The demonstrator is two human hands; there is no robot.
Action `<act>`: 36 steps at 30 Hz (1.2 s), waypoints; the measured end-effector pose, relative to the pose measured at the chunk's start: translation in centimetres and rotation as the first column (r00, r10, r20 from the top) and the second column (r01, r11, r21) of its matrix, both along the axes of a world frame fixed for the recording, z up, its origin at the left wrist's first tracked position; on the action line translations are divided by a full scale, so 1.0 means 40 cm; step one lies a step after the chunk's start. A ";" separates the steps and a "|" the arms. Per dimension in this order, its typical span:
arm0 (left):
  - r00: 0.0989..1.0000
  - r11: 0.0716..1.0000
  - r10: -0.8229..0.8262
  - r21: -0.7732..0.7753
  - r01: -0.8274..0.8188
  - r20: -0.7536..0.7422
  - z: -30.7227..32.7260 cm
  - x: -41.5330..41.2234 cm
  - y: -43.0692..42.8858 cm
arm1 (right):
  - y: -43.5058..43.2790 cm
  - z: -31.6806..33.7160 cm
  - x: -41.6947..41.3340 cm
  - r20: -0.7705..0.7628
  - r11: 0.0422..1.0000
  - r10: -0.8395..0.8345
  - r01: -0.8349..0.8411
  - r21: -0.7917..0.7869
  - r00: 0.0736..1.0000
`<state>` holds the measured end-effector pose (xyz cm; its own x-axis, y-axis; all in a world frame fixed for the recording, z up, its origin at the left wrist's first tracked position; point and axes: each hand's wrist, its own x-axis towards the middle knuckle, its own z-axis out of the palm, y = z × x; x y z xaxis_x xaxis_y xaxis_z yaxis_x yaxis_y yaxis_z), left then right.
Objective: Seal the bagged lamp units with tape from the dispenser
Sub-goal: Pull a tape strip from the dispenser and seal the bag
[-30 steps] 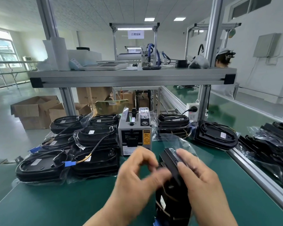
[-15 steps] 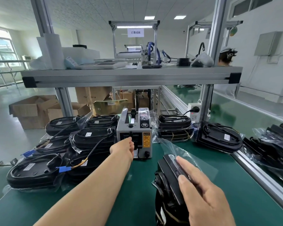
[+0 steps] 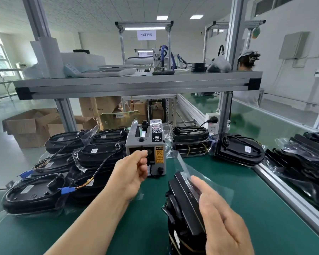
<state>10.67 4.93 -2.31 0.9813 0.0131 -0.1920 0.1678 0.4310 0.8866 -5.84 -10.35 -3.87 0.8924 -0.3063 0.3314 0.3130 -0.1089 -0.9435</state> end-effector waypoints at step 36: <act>0.872 0.792 -0.435 0.557 0.252 0.225 0.071 -0.307 -0.023 | 0.031 -0.016 -0.034 0.110 0.994 -0.081 0.089 -0.065 0.991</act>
<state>-1.62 4.02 0.53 0.9395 -0.3343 0.0743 -0.1179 -0.1120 0.9867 -7.19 -9.12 -4.52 0.8221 -0.3526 0.4471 0.3989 -0.2036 -0.8941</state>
